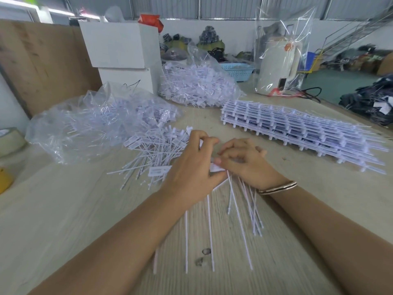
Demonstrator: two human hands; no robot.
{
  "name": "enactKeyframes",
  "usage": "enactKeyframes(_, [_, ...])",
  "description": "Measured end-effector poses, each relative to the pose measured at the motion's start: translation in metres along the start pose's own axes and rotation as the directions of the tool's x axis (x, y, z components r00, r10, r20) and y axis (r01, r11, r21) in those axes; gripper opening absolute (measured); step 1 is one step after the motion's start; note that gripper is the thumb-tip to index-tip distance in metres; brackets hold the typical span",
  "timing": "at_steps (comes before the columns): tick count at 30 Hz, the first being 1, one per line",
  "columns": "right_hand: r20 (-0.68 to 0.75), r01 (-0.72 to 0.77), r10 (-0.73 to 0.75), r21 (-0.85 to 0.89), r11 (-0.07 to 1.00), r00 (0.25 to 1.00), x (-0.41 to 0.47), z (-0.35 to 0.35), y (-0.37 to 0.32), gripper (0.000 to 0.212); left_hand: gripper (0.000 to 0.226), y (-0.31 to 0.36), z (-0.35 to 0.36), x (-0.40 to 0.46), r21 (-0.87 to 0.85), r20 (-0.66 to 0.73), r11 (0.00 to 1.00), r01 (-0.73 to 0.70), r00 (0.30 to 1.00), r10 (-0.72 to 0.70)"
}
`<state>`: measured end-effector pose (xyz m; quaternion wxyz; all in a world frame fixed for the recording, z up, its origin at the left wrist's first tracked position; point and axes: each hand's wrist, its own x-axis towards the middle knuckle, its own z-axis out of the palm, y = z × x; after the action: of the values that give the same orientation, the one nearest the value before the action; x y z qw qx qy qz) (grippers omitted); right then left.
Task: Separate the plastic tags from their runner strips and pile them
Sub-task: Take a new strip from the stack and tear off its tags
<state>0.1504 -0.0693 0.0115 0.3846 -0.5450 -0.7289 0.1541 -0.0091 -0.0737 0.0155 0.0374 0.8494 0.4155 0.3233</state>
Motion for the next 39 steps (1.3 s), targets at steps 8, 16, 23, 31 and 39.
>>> enactKeyframes(8, [-0.040, 0.014, -0.009, 0.118, 0.993, 0.999, 0.004, -0.007, 0.007, 0.028, 0.025, -0.011, -0.011, -0.001, 0.087, 0.028, 0.995, -0.051, 0.998, 0.048])
enactKeyframes(16, [0.007, 0.097, -0.098, 0.081, 0.992, 0.995, -0.001, -0.008, -0.002, 0.012, 0.013, -0.016, -0.008, 0.001, 0.012, 0.015, 1.000, -0.029, 0.999, 0.029])
enactKeyframes(23, [-0.063, 0.204, -0.201, 0.037, 0.978, 0.978, -0.001, -0.008, -0.003, 0.006, 0.011, -0.021, -0.004, 0.003, -0.168, -0.012, 0.984, 0.060, 0.998, -0.063])
enactKeyframes(31, [-0.266, -0.153, 0.117, -0.118, 0.981, 0.957, 0.009, -0.006, 0.014, 0.005, 0.012, -0.023, -0.007, 0.002, -0.108, -0.086, 0.993, 0.052, 0.994, -0.062])
enactKeyframes(39, [-0.144, 0.085, -0.128, -0.273, 0.958, 0.981, -0.002, 0.006, -0.005, 0.036, 0.037, -0.010, -0.005, 0.001, -0.053, -0.042, 0.998, -0.024, 0.999, 0.022])
